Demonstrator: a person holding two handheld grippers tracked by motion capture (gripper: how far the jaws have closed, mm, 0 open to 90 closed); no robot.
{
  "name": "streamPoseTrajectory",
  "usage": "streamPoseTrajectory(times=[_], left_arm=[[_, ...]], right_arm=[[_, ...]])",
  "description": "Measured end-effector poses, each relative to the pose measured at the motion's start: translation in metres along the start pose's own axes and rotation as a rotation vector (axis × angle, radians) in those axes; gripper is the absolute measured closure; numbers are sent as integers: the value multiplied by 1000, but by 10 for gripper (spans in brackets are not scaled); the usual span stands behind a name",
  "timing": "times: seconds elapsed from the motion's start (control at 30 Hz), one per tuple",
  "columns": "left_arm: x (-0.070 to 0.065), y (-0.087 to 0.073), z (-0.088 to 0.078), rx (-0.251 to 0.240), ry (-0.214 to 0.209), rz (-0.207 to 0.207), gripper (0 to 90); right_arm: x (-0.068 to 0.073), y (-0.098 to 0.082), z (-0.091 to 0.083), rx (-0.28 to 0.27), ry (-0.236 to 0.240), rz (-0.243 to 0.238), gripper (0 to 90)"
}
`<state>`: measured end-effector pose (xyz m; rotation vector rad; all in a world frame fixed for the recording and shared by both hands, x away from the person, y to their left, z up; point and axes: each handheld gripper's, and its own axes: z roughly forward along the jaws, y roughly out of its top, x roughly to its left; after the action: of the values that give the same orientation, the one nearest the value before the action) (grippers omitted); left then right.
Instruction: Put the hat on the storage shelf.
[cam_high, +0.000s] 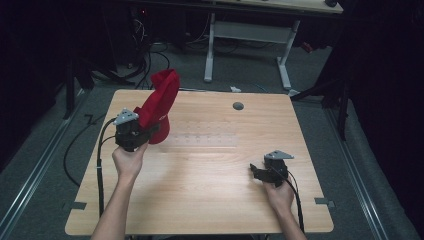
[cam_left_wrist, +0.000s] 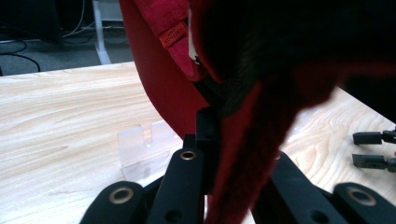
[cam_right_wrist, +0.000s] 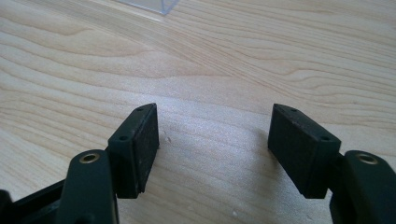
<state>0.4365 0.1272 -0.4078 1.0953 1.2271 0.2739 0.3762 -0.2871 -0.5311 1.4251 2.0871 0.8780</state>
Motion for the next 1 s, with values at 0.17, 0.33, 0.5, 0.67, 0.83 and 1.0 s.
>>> streamPoseTrajectory(times=[0.17, 0.33, 0.5, 0.67, 0.83, 1.0], left_arm=[[1, 6, 3, -18, 7, -3, 855], [5, 9, 8, -33, 13, -5, 855], [8, 4, 16, -34, 37, 11, 856], [9, -3, 23, -39, 55, 42, 857], [13, -6, 30, -43, 86, 55, 856], [13, -9, 33, -43, 90, 54, 856]], right_arm=[[0, 0, 0, 0, -1, 1, 339], [0, 0, 0, 0, -1, 1, 339], [0, 0, 0, 0, -1, 1, 339], [0, 0, 0, 0, -1, 1, 339], [0, 0, 0, 0, 1, -1, 337], [0, 0, 0, 0, 2, -3, 336]])
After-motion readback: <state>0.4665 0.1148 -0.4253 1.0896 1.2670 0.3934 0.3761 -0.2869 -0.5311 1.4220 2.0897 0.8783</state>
